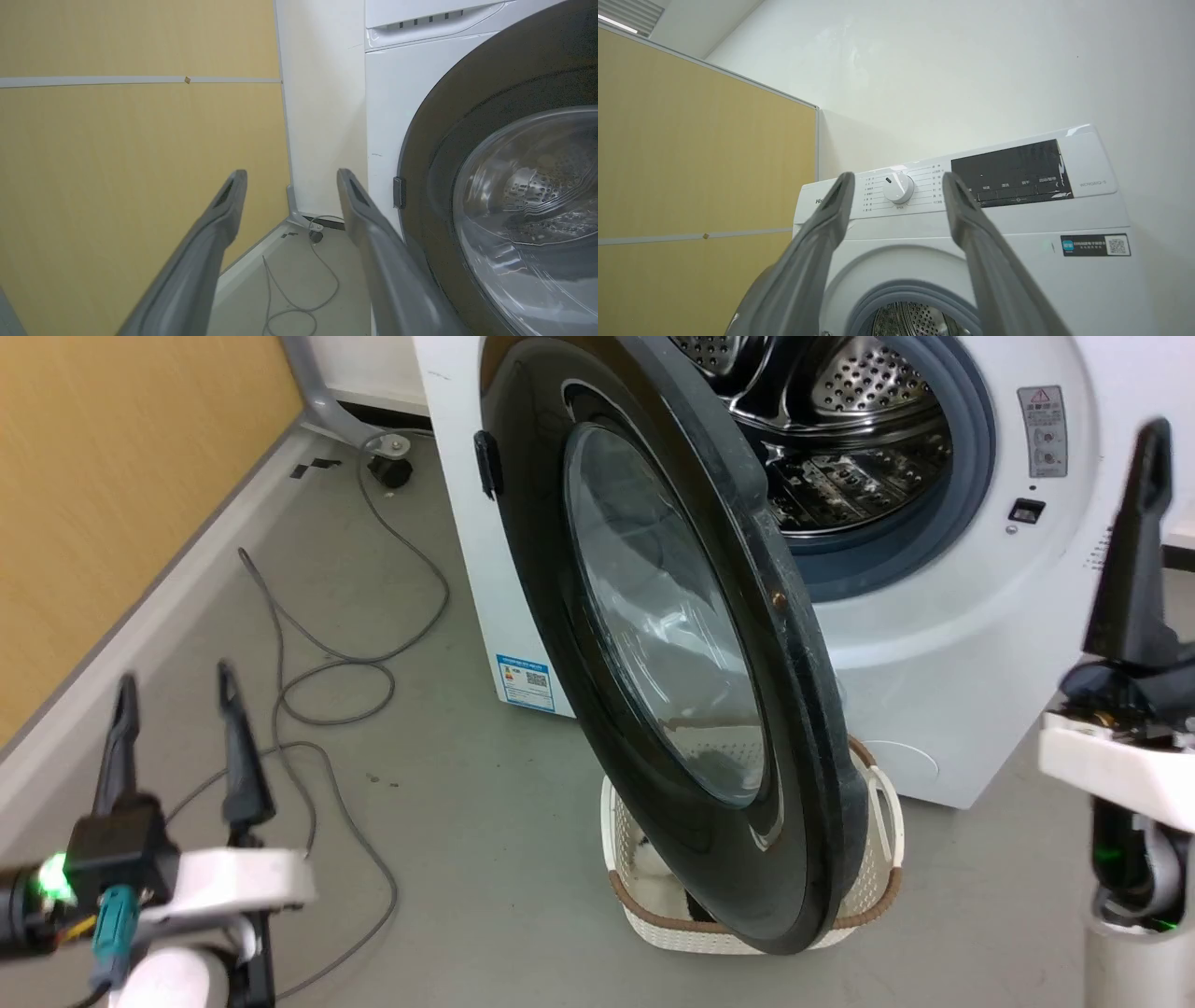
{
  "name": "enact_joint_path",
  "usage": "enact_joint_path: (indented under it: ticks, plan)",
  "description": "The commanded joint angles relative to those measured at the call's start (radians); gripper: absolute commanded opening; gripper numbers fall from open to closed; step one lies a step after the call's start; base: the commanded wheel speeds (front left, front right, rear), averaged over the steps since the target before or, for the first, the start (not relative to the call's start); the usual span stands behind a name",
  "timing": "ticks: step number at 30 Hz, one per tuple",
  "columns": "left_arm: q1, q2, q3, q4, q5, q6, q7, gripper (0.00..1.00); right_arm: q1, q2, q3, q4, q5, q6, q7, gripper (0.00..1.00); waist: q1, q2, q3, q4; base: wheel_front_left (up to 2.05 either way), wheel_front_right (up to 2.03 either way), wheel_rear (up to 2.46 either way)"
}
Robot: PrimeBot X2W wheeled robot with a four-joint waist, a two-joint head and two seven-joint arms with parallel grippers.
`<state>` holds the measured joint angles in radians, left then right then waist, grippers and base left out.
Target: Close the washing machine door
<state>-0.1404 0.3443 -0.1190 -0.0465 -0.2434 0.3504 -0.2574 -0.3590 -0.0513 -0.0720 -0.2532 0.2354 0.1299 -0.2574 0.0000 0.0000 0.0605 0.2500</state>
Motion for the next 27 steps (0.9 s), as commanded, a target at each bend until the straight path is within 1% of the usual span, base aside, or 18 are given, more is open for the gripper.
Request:
enact_joint_path:
  ticks: [1,2,4,7,11,13,19,22,24,27]
  plan:
    - [0.031,-0.007,0.017,-0.004,0.010,0.007,-0.004,1.00,-0.024,0.001,0.026,-0.016,0.023,0.001,-0.004,0.42,0.0000,0.0000,-0.003,0.004,0.00,0.00,0.00]
    - [0.049,-0.011,0.024,-0.002,0.015,0.005,-0.004,1.00,-0.029,0.001,0.046,-0.022,0.036,0.001,-0.004,0.01,0.0000,0.0000,-0.005,0.005,0.00,0.00,0.00]
    - [0.083,-0.024,0.037,-0.008,0.017,-0.004,-0.004,1.00,-0.032,0.001,0.094,-0.022,0.090,0.001,-0.004,0.00,0.0000,0.0000,-0.011,0.008,0.00,0.00,0.00]
    - [0.129,-0.033,0.047,-0.023,0.028,-0.036,-0.004,1.00,-0.032,-0.011,0.168,-0.023,0.151,0.001,-0.004,0.00,0.0000,0.0000,-0.018,0.013,0.00,0.00,0.00]
    - [0.169,-0.052,0.069,-0.030,0.045,-0.070,-0.004,1.00,-0.031,-0.042,0.256,-0.023,0.217,0.001,-0.004,0.00,0.0000,0.0000,-0.028,0.023,0.00,0.00,0.00]
    - [0.182,-0.066,0.080,-0.028,0.054,-0.087,-0.004,1.00,-0.019,-0.068,0.323,-0.015,0.237,0.001,-0.004,0.00,0.0000,0.0000,-0.033,0.026,0.00,0.00,0.00]
    - [0.216,-0.111,0.109,-0.032,0.079,-0.151,-0.004,1.00,0.034,-0.125,0.507,0.052,0.252,0.001,-0.004,0.00,0.0000,0.0000,-0.043,0.026,0.00,0.00,0.00]
    - [0.226,-0.133,0.127,-0.020,0.095,-0.175,-0.004,1.00,0.060,-0.145,0.583,0.099,0.244,0.001,-0.004,0.00,0.0000,0.0000,-0.044,0.022,0.00,0.00,0.00]
    - [0.229,-0.148,0.140,-0.014,0.105,-0.185,-0.004,1.00,0.081,-0.153,0.626,0.133,0.234,0.001,-0.004,0.00,0.0000,0.0000,-0.043,0.018,0.00,0.00,0.00]
    - [0.230,-0.170,0.156,-0.008,0.121,-0.197,-0.004,1.00,0.114,-0.154,0.658,0.184,0.234,0.001,-0.004,0.00,0.0000,0.0000,-0.039,0.012,0.00,0.00,0.00]
